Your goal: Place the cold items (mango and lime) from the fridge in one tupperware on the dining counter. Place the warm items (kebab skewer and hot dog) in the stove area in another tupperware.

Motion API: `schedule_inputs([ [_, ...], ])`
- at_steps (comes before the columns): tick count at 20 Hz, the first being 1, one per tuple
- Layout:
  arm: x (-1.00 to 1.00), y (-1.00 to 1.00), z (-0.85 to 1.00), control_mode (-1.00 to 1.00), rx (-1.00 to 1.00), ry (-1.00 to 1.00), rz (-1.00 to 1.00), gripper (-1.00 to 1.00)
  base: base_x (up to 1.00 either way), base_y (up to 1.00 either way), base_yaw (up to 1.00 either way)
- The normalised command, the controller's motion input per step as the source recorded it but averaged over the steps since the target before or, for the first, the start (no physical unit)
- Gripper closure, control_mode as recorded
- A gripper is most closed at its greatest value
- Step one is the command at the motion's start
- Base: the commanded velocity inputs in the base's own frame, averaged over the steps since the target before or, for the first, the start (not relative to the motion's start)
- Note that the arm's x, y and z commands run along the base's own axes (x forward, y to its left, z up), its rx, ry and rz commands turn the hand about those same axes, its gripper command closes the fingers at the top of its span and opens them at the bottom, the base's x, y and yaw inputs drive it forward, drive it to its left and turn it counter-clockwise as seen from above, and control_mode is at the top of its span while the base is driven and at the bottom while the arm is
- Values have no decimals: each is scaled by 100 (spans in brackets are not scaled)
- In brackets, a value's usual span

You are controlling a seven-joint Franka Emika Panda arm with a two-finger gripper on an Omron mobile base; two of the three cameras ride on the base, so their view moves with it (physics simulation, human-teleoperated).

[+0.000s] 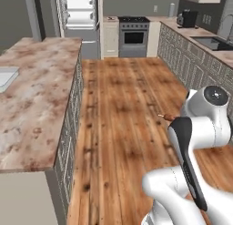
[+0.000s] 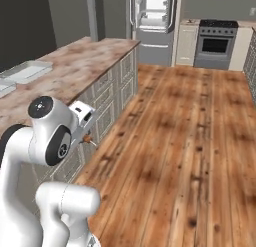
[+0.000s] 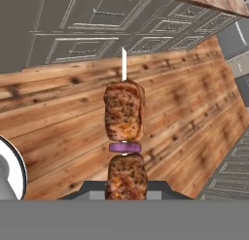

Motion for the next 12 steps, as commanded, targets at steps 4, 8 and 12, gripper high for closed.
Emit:
schedule_inputs([
  [4, 0, 0, 0, 100, 0, 0, 0, 100, -100, 76, 1],
  [8, 0, 0, 0, 100, 0, 0, 0, 100, -67, 100, 0],
  [12, 0, 0, 0, 100, 0, 0, 0, 100, -42, 100, -9],
])
